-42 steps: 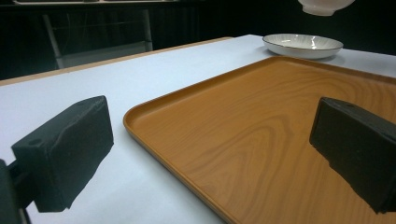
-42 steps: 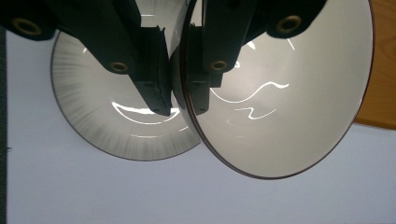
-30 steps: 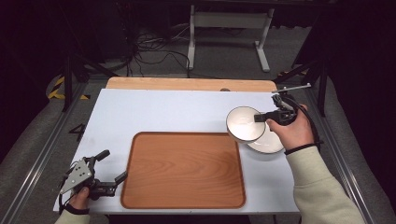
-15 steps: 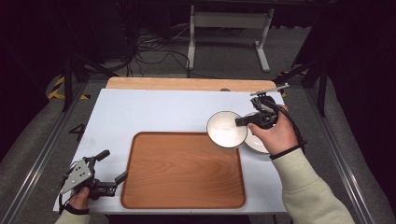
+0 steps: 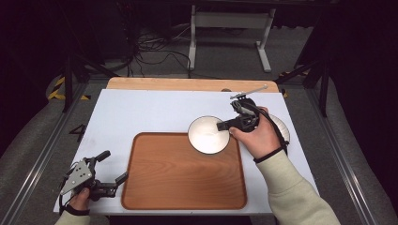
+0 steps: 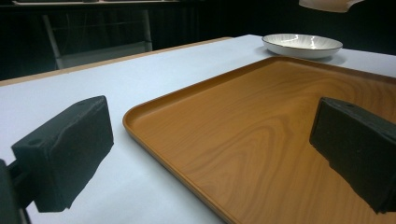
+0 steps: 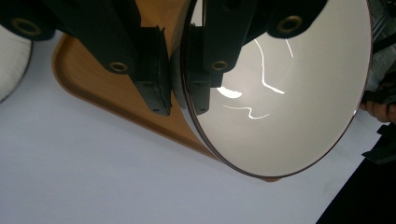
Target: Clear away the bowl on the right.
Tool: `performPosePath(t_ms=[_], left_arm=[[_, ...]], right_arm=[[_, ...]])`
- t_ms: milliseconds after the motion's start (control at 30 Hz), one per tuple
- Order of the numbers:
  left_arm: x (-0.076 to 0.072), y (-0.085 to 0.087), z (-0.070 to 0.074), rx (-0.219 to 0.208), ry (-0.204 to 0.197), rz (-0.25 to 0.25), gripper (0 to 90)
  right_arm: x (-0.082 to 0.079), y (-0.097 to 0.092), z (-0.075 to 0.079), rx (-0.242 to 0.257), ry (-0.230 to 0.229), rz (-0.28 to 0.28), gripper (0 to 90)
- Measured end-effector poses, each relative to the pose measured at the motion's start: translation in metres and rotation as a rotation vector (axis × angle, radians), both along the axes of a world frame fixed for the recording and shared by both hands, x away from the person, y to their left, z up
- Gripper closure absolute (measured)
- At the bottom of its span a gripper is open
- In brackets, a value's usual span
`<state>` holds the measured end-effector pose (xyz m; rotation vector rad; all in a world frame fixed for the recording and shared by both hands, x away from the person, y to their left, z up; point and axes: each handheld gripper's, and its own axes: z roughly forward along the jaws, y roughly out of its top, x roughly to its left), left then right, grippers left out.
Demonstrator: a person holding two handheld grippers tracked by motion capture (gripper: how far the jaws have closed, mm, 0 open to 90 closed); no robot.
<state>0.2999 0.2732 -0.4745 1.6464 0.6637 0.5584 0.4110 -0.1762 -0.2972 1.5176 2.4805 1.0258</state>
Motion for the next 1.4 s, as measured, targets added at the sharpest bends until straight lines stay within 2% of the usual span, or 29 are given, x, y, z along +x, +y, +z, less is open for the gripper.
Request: performPosePath(t_ms=[400, 567, 667, 833, 967, 1000, 1400], left_arm=[[0.000, 0.001, 0.000, 0.005, 0.000, -0.003, 0.3], [0.000, 0.001, 0.000, 0.004, 0.001, -0.003, 0.3], [0.000, 0.001, 0.000, 0.004, 0.001, -0.003, 0.3], [0.000, 0.000, 0.000, 0.002, -0.001, -0.003, 0.3], [0.000, 0.000, 0.000, 0.002, 0.000, -0.003, 0.2], [0.000, 0.000, 0.000, 0.002, 0.000, -0.003, 0.3], [0.000, 0.000, 0.000, 0.001, -0.001, -0.003, 0.3]], right_arm=[[-0.002, 0.036, -0.004, 0.009, 0.021, 0.075, 80.7], [-0.002, 0.043, -0.007, 0.009, 0.033, 0.084, 80.7], [-0.001, 0.046, -0.012, 0.008, 0.046, 0.088, 80.7], [0.001, 0.049, -0.028, 0.000, 0.086, 0.086, 80.7], [0.003, 0.051, -0.038, -0.007, 0.100, 0.090, 80.7], [0.004, 0.053, -0.044, -0.012, 0.114, 0.087, 80.7], [0.007, 0.059, -0.066, -0.033, 0.141, 0.093, 80.6]])
